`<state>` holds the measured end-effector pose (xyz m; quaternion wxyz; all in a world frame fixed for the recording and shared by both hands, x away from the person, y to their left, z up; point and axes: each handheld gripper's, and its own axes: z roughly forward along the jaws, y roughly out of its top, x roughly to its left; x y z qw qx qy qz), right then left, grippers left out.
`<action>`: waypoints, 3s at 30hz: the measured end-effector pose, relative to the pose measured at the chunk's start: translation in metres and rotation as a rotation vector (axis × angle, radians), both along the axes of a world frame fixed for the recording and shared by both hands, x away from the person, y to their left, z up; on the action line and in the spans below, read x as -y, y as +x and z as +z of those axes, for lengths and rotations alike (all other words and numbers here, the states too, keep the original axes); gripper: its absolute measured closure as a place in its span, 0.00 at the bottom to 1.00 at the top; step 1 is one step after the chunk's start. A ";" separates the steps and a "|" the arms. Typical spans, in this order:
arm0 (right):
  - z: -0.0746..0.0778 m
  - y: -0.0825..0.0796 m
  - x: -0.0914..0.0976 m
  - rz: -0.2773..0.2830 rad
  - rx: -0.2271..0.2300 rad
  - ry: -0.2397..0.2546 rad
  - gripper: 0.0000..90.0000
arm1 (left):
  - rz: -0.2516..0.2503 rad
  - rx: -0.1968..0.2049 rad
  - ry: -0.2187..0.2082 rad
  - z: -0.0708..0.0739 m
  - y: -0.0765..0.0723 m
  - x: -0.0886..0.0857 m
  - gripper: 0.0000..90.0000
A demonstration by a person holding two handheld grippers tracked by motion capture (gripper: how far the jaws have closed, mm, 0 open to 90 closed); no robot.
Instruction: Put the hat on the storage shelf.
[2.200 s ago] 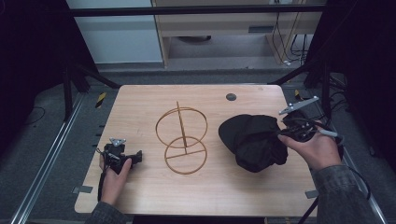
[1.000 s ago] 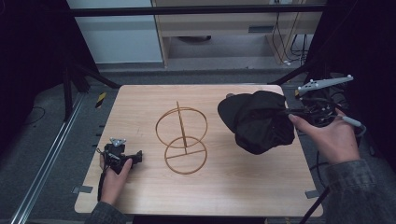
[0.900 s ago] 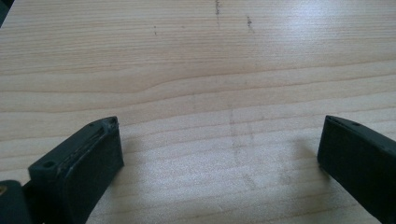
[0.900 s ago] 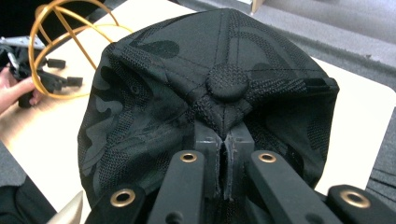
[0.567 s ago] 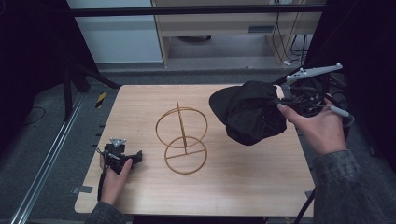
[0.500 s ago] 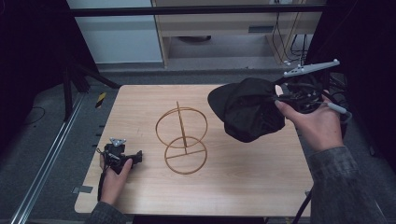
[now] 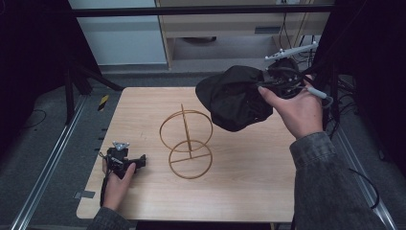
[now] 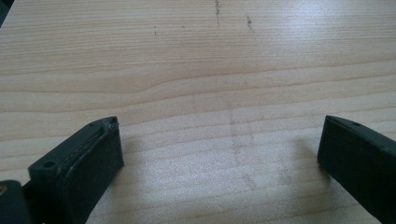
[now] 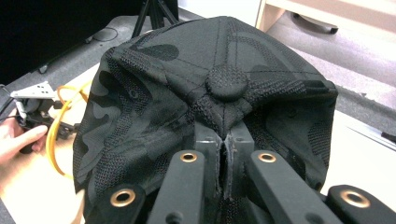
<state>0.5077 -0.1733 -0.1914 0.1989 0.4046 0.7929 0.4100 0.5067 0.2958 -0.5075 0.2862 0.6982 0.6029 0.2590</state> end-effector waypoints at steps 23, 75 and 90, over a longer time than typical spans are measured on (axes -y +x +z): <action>0.006 -0.003 -0.053 0.109 0.014 0.005 0.96 | 0.000 0.000 0.000 0.000 0.000 0.000 0.00; -0.022 -0.010 -0.113 0.270 -0.061 -0.020 0.96 | 0.001 0.002 -0.001 0.000 0.000 0.000 0.00; -0.035 -0.011 -0.115 0.283 -0.100 -0.043 0.95 | 0.002 0.002 -0.002 0.000 0.000 0.000 0.00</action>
